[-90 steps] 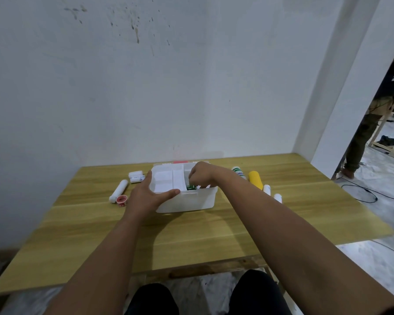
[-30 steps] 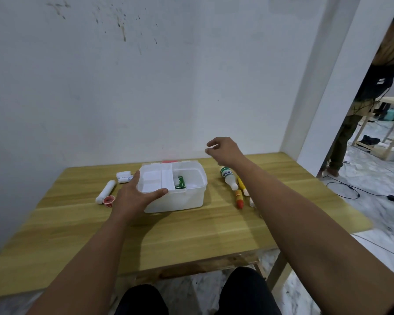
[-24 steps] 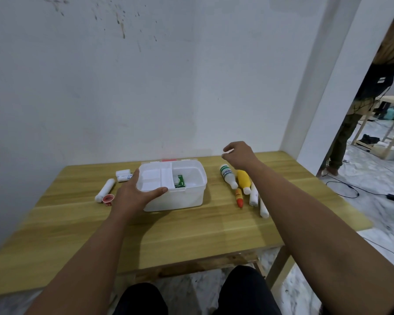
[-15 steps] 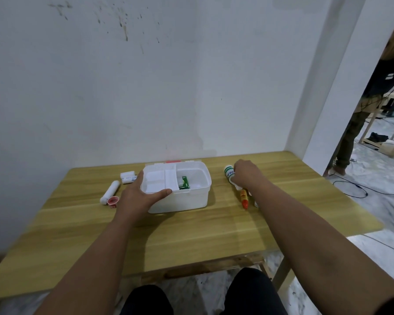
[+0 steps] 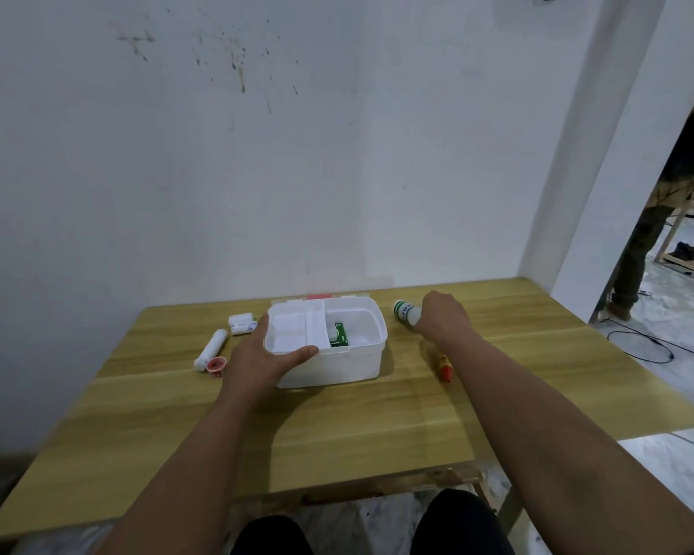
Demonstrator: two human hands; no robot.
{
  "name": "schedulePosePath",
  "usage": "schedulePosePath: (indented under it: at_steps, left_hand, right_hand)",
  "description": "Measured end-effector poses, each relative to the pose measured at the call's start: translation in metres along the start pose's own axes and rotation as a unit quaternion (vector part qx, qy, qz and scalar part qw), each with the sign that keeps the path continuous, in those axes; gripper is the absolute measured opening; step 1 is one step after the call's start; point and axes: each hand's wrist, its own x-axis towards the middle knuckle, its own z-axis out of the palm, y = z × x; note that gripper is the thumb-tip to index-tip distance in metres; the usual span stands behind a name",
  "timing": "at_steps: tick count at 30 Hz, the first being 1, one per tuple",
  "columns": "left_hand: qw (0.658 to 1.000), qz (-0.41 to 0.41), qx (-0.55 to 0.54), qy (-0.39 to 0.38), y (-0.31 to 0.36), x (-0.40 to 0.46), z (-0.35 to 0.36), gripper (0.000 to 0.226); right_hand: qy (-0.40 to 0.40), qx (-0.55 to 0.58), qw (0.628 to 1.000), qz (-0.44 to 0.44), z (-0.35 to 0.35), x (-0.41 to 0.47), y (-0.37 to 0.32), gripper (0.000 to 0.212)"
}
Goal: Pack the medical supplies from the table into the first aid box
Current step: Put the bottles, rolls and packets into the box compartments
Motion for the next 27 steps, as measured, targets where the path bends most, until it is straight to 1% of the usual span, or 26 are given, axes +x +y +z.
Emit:
schedulePosePath:
  at_steps: [2,5,8,12,15,18,21,24,27]
  left_hand:
    - [1.000,0.004,0.004,0.002,0.001,0.000,0.000,0.114]
    - [1.000,0.004,0.008,0.002,0.000,0.000,0.001,0.115]
    - [1.000,-0.003,0.009,-0.001,-0.002,0.002,0.000,0.119]
    - [1.000,-0.002,0.005,-0.001,-0.001,0.002,0.000,0.118]
    - [1.000,-0.001,0.002,-0.005,-0.002,0.003,0.000,0.119]
    - [1.000,0.003,0.004,-0.003,0.000,0.002,0.001,0.117]
    - [1.000,0.009,0.002,0.005,0.001,0.001,0.002,0.114]
    - [1.000,0.000,0.007,0.002,-0.002,0.003,0.001,0.119]
    - [1.000,-0.008,0.017,-0.001,-0.004,0.005,0.000,0.123]
  right_hand:
    - [0.032,0.053,0.998,0.002,-0.009,0.006,0.002,0.016]
    - [0.076,0.150,0.986,0.000,-0.021,0.014,0.001,0.028]
    - [0.111,0.226,0.968,-0.009,-0.035,0.018,-0.007,0.028]
    - [0.161,0.317,0.934,-0.036,-0.061,0.019,-0.029,0.032]
    - [0.163,0.389,0.905,-0.057,-0.076,0.020,-0.048,0.032]
    - [0.131,0.393,0.905,-0.092,-0.081,0.019,-0.067,0.033]
    - [0.077,0.379,0.915,-0.114,-0.076,0.013,-0.083,0.031]
    - [0.034,0.333,0.933,-0.133,-0.063,0.006,-0.091,0.032]
    - [0.013,0.280,0.948,-0.154,-0.048,0.004,-0.095,0.034]
